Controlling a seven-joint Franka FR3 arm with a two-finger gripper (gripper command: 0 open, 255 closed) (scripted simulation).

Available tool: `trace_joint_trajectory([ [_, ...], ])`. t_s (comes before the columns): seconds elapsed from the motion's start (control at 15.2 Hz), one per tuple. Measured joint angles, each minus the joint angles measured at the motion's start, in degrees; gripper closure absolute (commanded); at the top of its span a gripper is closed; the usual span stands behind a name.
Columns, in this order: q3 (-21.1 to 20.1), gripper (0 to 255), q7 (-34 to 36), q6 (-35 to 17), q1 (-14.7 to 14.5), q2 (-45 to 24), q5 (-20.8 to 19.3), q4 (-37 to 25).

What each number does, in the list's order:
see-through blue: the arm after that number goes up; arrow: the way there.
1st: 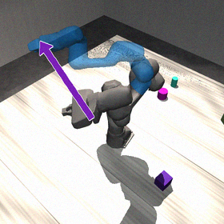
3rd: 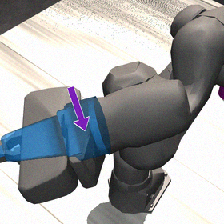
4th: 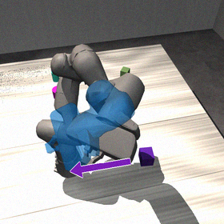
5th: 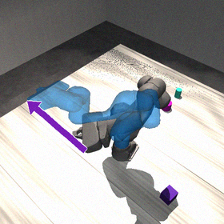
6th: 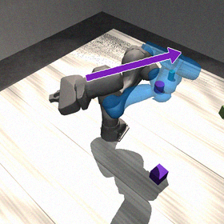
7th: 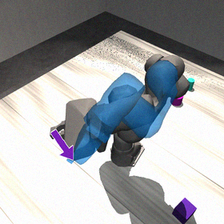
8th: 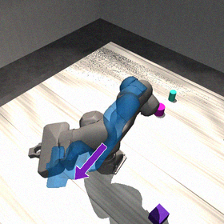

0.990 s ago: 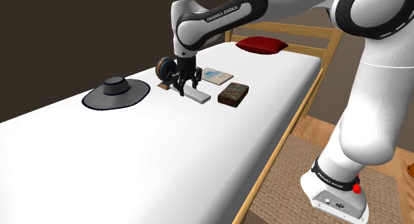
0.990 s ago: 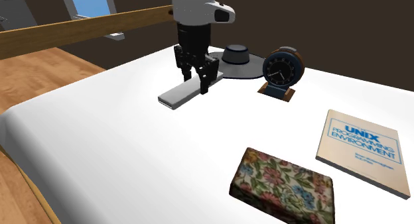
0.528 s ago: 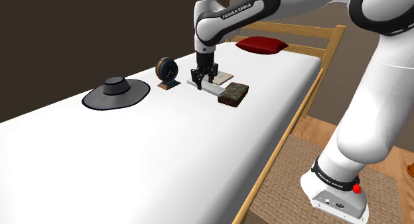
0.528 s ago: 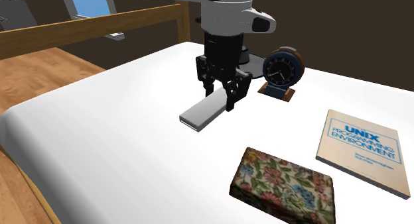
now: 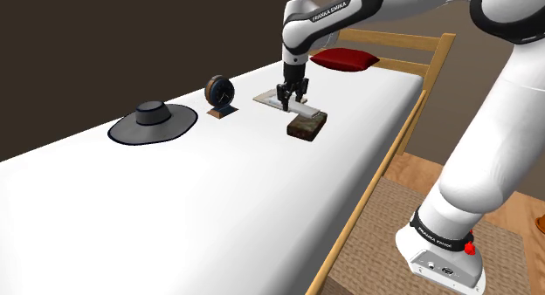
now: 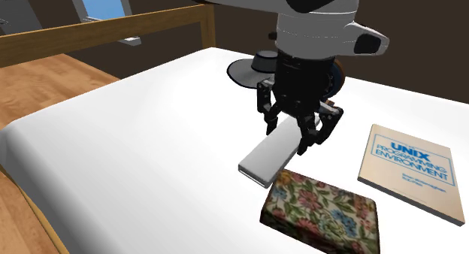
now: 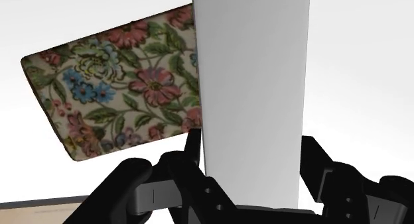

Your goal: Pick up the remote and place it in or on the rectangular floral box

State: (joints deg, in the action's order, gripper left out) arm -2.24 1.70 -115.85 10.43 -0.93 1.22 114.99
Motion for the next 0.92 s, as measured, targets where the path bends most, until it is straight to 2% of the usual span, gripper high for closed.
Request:
trace_joint_trajectory([
  [0.46, 4.5, 255, -9.1, 0.0, 4.5, 0.4, 0.1, 0.6],
  [0.92, 4.9, 255, -10.2, -4.7, 5.0, -1.3, 0.2, 3.6],
])
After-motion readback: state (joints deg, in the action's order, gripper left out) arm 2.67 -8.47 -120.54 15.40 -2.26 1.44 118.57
